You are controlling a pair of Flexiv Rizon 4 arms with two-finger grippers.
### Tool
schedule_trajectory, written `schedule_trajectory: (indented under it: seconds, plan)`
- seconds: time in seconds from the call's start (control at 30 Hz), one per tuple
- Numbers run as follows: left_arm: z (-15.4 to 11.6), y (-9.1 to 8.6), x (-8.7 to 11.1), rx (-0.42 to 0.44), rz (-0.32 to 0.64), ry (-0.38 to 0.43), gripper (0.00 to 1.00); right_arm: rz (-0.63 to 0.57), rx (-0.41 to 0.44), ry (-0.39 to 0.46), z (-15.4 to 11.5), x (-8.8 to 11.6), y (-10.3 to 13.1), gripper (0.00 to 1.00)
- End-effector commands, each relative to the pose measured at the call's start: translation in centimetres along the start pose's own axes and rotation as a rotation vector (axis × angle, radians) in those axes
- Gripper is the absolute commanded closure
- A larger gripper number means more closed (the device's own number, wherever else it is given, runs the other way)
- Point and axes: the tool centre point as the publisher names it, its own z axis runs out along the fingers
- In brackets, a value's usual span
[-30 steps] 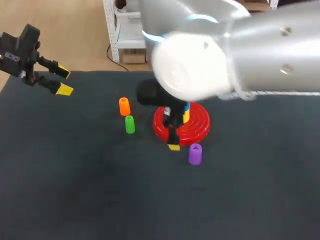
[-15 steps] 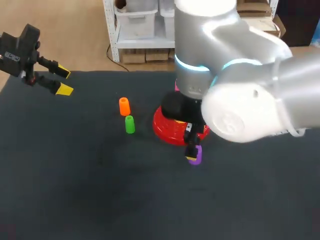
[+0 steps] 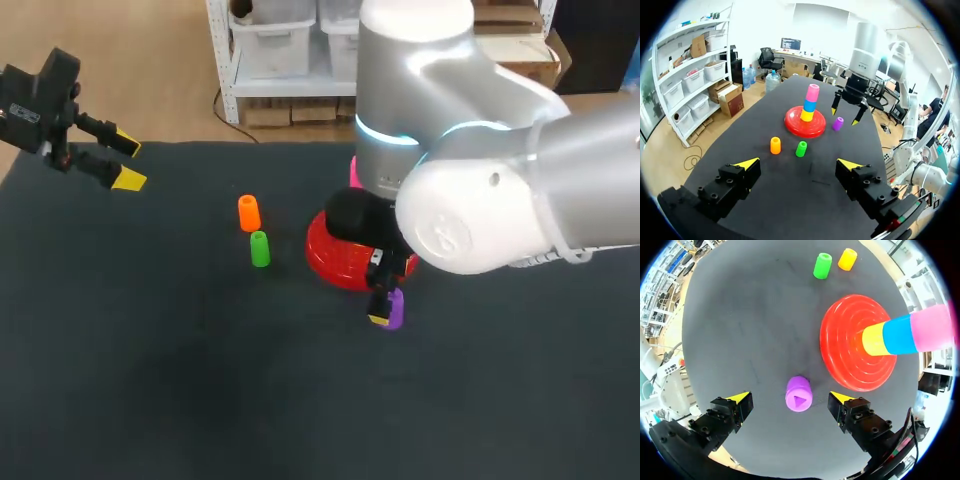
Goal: Pick up and stack the cylinders on the red base in this order: pink,purple,orange,green
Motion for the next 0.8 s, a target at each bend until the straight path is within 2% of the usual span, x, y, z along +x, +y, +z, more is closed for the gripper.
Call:
schedule_trajectory:
  seconds: [0.03, 0.17, 0.27, 0.33, 0.67, 0.77, 0.8]
  plan:
    - [0.1, 0.0, 0.1, -0.001, 0.001, -0.001, 0.0, 0.005, -0.011, 0.006, 0.7, -0.3, -0.4, 0.03]
    - [0.1, 0.0, 0.1, -0.001, 0.001, -0.001, 0.0, 0.022, -0.011, 0.001, 1.0, -0.1, -0.6, 0.23]
    - [0.1, 0.0, 0.1, -0.001, 0.001, -0.001, 0.0, 0.03, -0.006, -0.003, 1.0, 0.0, -0.6, 0.49]
    - [0.1, 0.0, 0.1, -0.001, 0.001, -0.001, 0.0, 0.037, -0.005, -0.004, 0.9, 0.1, -0.5, 0.51]
    - [0.1, 0.0, 0.1, -0.001, 0.001, -0.001, 0.0, 0.061, -0.004, 0.007, 1.1, 0.8, -0.4, 0.5]
    - [0.1, 0.0, 0.1, -0.001, 0.001, -0.001, 0.0, 0.063, -0.002, 0.01, 1.2, 0.8, -0.4, 0.54]
    - [0.1, 0.0, 0.1, -0.001, 0.001, -0.001, 0.0, 0.065, 0.002, 0.009, 1.2, 0.8, -0.5, 0.6]
